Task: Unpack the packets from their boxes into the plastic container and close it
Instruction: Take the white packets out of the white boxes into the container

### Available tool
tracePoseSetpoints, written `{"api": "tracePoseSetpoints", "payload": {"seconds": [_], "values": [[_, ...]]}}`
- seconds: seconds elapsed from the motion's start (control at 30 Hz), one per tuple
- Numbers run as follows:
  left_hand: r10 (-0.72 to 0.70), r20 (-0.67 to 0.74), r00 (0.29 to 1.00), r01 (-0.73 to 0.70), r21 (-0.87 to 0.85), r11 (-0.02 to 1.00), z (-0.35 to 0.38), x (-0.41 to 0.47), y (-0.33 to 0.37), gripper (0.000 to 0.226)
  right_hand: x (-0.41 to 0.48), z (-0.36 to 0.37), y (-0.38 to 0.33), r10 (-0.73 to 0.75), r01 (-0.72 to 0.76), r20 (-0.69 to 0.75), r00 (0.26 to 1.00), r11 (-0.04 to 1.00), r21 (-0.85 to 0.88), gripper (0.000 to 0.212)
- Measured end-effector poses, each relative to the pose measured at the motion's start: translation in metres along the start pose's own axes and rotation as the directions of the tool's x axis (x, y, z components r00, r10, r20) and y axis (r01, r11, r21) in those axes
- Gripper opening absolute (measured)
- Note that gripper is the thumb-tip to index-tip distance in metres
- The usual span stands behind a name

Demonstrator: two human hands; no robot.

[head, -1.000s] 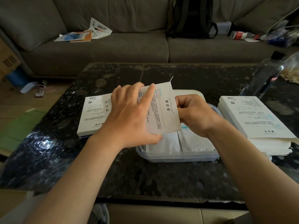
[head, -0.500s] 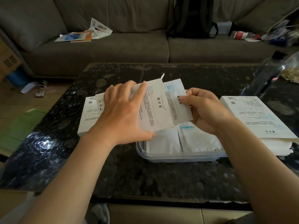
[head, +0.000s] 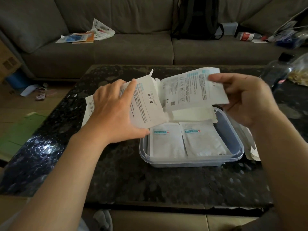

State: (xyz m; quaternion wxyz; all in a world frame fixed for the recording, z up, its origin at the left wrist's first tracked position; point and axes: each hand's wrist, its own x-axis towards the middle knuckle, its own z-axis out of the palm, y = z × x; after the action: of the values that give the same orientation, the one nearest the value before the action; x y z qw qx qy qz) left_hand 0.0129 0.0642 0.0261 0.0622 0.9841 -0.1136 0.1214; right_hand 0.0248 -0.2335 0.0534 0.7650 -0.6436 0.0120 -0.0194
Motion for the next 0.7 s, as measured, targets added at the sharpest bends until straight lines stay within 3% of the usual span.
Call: {"api": "tracePoseSetpoints", "payload": {"seconds": [0.07, 0.17, 0.33, 0.7], "values": [[-0.022, 0.002, 1.000, 0.022, 0.001, 1.000, -0.001, 0.000, -0.002, 0.138, -0.002, -0.006, -0.005, -0.035, 0.035, 0.033, 0.999, 0.999, -0.021, 0.036], [-0.051, 0.010, 0.999, 0.051, 0.006, 0.999, -0.004, 0.000, -0.004, 0.138, -0.002, -0.013, -0.008, -0.117, 0.124, 0.070, 0.991, 0.986, -0.111, 0.015], [-0.059, -0.005, 0.998, 0.059, 0.015, 0.998, -0.002, 0.000, -0.010, 0.138, -0.004, -0.010, -0.010, -0.220, 0.240, 0.099, 0.971, 0.914, -0.326, 0.022], [-0.102, -0.044, 0.994, 0.102, -0.002, 0.995, -0.001, 0.001, -0.014, 0.135, 0.004, 0.028, 0.023, 0.085, -0.036, 0.049, 0.995, 0.784, -0.620, 0.023]]}}
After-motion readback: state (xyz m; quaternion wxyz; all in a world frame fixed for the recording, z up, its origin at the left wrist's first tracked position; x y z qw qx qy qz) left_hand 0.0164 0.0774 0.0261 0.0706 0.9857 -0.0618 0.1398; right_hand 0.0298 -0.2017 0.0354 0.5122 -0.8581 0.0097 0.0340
